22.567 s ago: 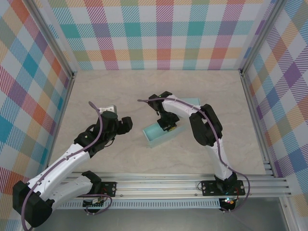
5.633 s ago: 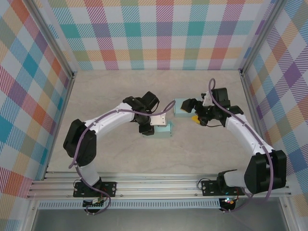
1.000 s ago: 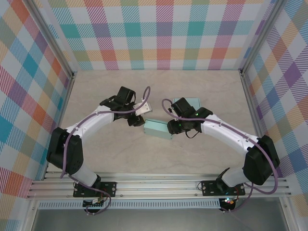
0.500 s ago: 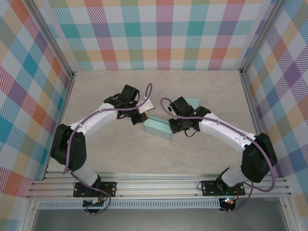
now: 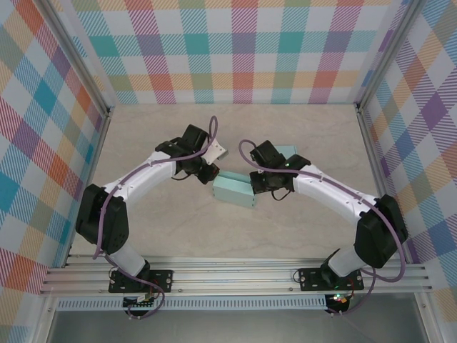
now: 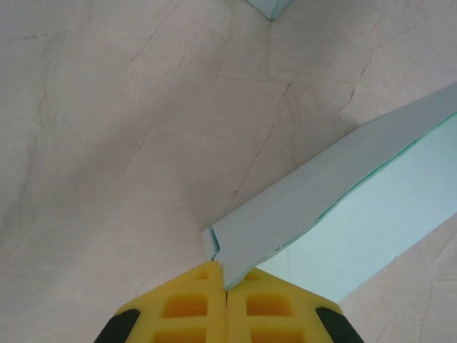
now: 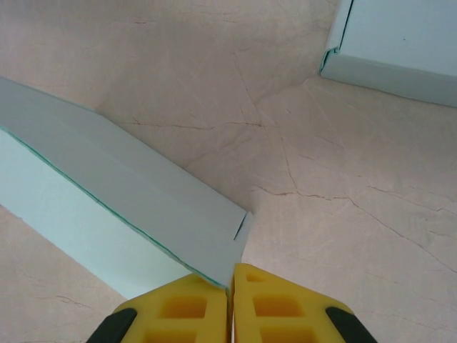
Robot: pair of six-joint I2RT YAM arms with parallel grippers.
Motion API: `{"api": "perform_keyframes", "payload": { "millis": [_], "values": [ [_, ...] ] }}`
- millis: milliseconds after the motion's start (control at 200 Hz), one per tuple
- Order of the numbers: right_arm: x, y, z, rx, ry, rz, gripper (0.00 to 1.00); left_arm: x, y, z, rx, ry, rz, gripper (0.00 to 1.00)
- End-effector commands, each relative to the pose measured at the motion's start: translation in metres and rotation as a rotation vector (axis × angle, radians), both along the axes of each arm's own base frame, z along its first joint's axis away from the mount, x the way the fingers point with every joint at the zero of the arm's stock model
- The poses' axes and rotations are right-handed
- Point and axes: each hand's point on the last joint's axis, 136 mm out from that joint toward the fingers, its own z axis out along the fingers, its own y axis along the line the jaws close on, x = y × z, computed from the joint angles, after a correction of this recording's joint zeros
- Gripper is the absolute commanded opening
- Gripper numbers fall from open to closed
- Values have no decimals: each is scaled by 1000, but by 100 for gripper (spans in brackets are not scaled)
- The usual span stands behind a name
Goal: Fold the paper box
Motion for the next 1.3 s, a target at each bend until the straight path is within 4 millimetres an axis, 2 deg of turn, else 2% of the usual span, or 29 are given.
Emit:
{"api": "perform_keyframes", "payload": {
  "millis": [0, 275, 500, 755, 800, 955, 1100, 1295],
  "values": [
    [12, 32, 24, 156, -30, -12, 8, -12, -30, 21, -128, 70, 67, 0],
    [18, 46, 20, 226, -10, -45, 8, -16, -49, 18, -251, 141, 263, 0],
    [22, 50, 25, 255, -25, -64, 8, -14, -41, 20, -297, 94, 411, 0],
    [29, 55, 33, 284, -64, -82, 7, -19, -30, 24, -291, -25, 460, 0],
    [31, 55, 34, 285, -74, -85, 7, -15, -32, 30, -318, -63, 462, 0],
    [34, 61, 38, 305, -85, -83, 7, -17, -33, 28, -324, -104, 476, 0],
    [33, 63, 29, 284, -86, -71, 6, -16, -33, 21, -315, -119, 501, 0],
    [24, 56, 0, 270, -83, -74, 1, -15, -25, 13, -334, -148, 558, 0]
  ]
}}
